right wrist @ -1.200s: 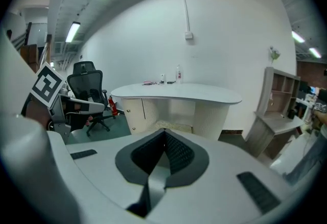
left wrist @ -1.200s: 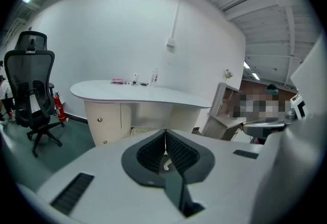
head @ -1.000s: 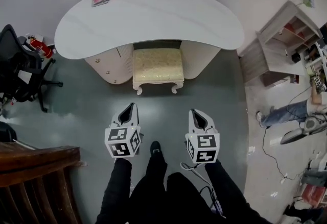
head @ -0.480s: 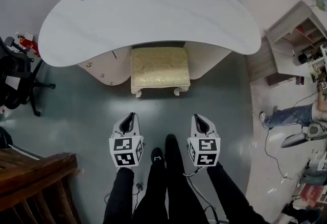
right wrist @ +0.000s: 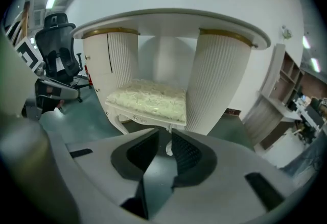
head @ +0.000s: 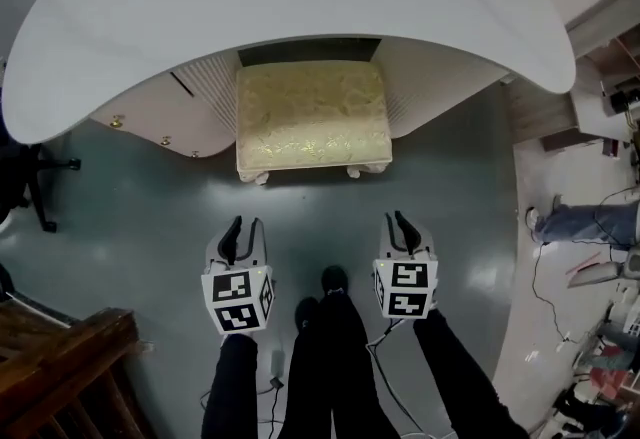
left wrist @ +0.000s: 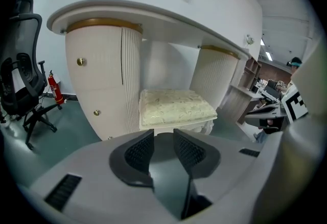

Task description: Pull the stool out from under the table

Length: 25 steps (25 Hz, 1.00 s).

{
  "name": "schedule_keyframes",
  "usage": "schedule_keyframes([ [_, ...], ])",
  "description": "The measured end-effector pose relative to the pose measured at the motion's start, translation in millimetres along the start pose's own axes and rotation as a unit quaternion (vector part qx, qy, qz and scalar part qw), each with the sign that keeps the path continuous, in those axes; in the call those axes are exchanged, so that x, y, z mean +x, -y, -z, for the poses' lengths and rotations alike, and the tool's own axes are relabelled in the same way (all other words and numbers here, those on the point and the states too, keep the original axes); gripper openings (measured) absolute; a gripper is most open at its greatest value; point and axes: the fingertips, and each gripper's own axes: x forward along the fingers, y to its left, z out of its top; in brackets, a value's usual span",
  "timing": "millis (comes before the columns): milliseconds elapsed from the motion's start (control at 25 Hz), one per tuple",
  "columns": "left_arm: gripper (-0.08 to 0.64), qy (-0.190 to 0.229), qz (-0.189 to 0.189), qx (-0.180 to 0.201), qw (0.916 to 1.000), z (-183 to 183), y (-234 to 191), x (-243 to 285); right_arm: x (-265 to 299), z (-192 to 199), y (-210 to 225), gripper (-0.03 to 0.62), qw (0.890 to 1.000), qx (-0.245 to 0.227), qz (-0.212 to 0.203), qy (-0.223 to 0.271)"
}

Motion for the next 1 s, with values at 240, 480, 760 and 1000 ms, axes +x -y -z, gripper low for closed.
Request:
schedule_keyframes([
  [240, 0.196, -0.021, -0.031, 0.033, 0.9987, 42.9, -16.5, 64.0, 74.8, 33.4, 16.5, 0.143, 1.000, 0.012, -0.010, -0.013],
  [480, 0.296, -0.049, -0.058, 0.051, 0.9958, 73.6, -30.0, 106.1, 124.3, 55.6, 29.0, 0.192, 1.000, 0.003, 0.006, -0.030],
  [760, 0.340, -0.068, -0.085, 0.058, 0.9924, 93.1, -47.4, 147.2, 169.8, 56.3, 35.7, 0.232, 0.999, -0.031, 0.028, -0.023],
  [1000, 0.354, -0.085, -0.100, 0.073, 0.9887, 105.5, -63.2, 181.7, 203.7, 70.0, 40.4, 0.253, 0.998, -0.025, 0.037, -0.043],
])
